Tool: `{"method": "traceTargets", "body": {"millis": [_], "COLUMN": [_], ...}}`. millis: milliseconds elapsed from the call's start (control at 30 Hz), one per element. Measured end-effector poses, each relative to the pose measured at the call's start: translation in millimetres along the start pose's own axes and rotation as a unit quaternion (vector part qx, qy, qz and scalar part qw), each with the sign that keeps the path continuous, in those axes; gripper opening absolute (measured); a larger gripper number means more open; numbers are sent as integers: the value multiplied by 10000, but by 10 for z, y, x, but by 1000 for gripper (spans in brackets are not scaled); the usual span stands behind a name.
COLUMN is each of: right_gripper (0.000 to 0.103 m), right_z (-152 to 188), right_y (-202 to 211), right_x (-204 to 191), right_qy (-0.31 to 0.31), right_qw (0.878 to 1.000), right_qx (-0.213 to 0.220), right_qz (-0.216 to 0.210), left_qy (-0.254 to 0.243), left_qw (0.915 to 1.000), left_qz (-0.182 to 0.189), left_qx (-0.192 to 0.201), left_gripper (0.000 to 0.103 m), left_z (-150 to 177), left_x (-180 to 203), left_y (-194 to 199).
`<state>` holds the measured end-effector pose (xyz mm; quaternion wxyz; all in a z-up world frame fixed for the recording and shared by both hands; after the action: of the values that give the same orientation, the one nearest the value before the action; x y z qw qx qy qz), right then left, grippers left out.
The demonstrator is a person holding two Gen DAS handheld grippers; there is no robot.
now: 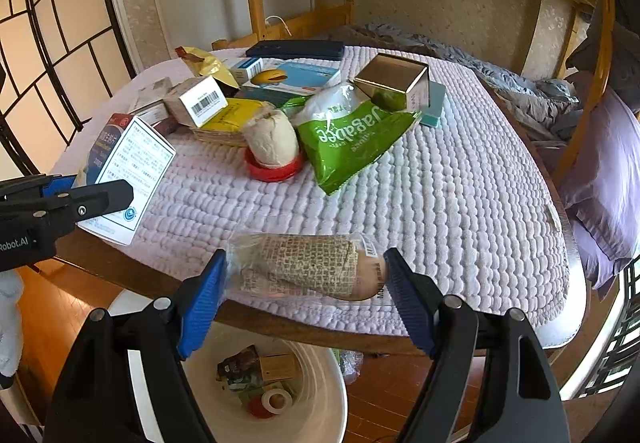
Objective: Collect trash
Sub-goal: 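Carry the Naproxen box and bread packet over the white bin with both tools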
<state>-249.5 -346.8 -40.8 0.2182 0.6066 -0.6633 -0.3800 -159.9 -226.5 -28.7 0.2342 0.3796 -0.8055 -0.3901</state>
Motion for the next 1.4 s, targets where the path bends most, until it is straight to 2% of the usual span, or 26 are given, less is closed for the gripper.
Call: {"method": "traceTargets", "body": {"millis": [667, 1400], "right_gripper": [77, 77], "right_z": [108, 378], "right_y": [206, 301], "right_x": [-222, -293], "right_qy": [87, 136], "right_qw": [9999, 9993], "right_qx": [46, -212], "right_qz": [-115, -274], "left_qy": [-65, -323], "left_qw": [10000, 9987], "left_qz": [55, 181], "left_qx": [-33, -360], "left_gripper": [50, 50], "left_z": [277, 649], "left_x": [-18, 175], "left_y": [226, 270]}}
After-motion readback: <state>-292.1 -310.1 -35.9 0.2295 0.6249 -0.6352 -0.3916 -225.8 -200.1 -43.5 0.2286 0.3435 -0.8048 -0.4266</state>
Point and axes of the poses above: each gripper's, at about its wrist camera, not at the fingertips, and y roughly against the way its jaws point, x to its right, z to its underside, the point moved 8 cm from there along -y, roughly the way its jaws point, and after that the axes turned 12 degrees about -y, right-handed, at the moved point
